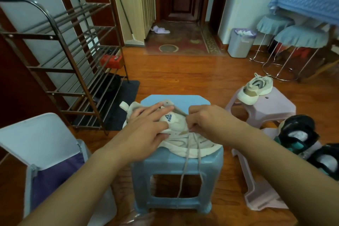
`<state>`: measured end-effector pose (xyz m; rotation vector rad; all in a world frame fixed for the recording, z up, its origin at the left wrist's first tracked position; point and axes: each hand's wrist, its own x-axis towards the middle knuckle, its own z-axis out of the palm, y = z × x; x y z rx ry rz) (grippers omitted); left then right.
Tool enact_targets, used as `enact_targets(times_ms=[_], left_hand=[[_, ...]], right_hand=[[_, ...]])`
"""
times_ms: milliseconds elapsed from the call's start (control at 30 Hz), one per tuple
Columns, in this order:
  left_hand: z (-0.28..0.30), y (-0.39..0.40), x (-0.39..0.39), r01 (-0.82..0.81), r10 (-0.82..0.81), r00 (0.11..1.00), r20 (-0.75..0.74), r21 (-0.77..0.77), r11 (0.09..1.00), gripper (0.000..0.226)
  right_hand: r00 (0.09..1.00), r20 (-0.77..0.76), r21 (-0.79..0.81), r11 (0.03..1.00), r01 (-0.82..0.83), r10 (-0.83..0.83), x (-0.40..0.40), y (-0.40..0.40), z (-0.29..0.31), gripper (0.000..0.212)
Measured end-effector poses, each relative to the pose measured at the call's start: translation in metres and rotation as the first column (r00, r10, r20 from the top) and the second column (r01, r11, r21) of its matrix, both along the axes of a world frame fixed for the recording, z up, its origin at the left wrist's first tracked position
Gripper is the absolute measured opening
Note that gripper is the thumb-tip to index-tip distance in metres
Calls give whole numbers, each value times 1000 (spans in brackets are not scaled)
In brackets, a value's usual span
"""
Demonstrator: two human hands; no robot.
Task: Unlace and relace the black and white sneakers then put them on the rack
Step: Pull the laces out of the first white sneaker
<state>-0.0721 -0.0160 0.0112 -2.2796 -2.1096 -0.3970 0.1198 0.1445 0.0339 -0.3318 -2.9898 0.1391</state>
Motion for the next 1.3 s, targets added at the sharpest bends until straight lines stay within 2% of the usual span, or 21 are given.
enact_targets(times_ms=[67, 100, 167, 233, 300, 367, 400, 467, 533, 567, 600, 700, 800, 867, 933, 1000, 1033, 1100, 1167, 1200, 1300], left_hand=[[5, -2, -7, 30, -29, 1000, 12, -40, 999, 21], [8, -3, -11, 46, -45, 999, 24, -60, 997, 19], [13, -4, -15, 80, -78, 996, 31, -89, 993, 16], [14, -3, -13, 106, -105, 994, 23, -104, 989, 16], [13, -1, -12, 124, -124, 992, 9, -88, 988, 14], [14, -1, -14, 120, -119, 993, 16, -30, 992, 8], [13, -2, -17, 96, -96, 995, -6, 2, 995, 1], [9, -1, -19, -54, 62, 994, -88, 92, 994, 17], [7, 1, -10, -281, 287, 958, -11, 170, 945, 35], [5, 3, -3, -339, 333, 941, 62, 173, 925, 40], [1, 3, 4, -334, 318, 940, 123, 157, 929, 42], [-8, 4, 11, -167, 147, 968, 203, 85, 982, 35], [-8, 4, 0, -121, 96, 969, 229, 97, 988, 23], [-7, 5, -5, -112, 82, 967, 243, 114, 987, 17], [-6, 6, -5, -83, 51, 970, 239, 126, 989, 15], [-7, 8, -4, -59, 27, 974, 227, 138, 989, 15], [-8, 8, -4, -60, 27, 972, 234, 136, 989, 14], [-9, 8, -6, -66, 29, 965, 261, 134, 989, 11], [-10, 7, -6, -49, 15, 967, 254, 131, 990, 15], [-10, 7, -5, -44, 11, 969, 245, 129, 991, 17], [-10, 8, -3, -46, 16, 972, 235, 123, 991, 9]], right_hand=[[999, -37, 14, 1000, -24, 24, 3, 2, -4, 9], [994, -100, -15, 999, 32, -33, 6, 7, -6, 8], [931, -191, -167, 945, 282, -312, 11, 21, -7, 8], [855, -105, -304, 835, 458, -507, 13, 29, -12, 9], [899, -51, -314, 861, 399, -435, 12, 21, -13, 9], [966, -77, -366, 908, 203, -247, 10, 7, -7, 24], [984, -50, -422, 896, 135, -172, 10, 2, -1, 29], [996, 34, -470, 878, 94, -88, 11, -7, 5, 21], [995, 33, -425, 900, 100, -95, 9, -17, -2, 11], [995, -7, -370, 925, 90, -99, 7, -22, -7, 13], [994, -48, -301, 950, 78, -97, 3, -27, -12, 16], [991, -124, -172, 985, 25, -47, -10, -37, -20, 15], [987, -138, -148, 987, 61, -81, -16, -38, -18, 7], [967, -109, -273, 942, 193, -230, -15, -35, -17, 10], [940, -14, -456, 839, 298, -341, -12, -28, -12, 16], [922, 14, -641, 704, 305, -386, -9, -23, -7, 16], [917, -15, -676, 680, 284, -399, -7, -22, -6, 15], [921, -118, -554, 795, 249, -371, -5, -22, -5, 8], [955, -167, -278, 941, 191, -244, -7, -27, -10, 11], [975, -165, -148, 981, 125, -149, -10, -28, -14, 15], [988, -148, 111, 993, -30, 46, -22, -29, -19, 19]])
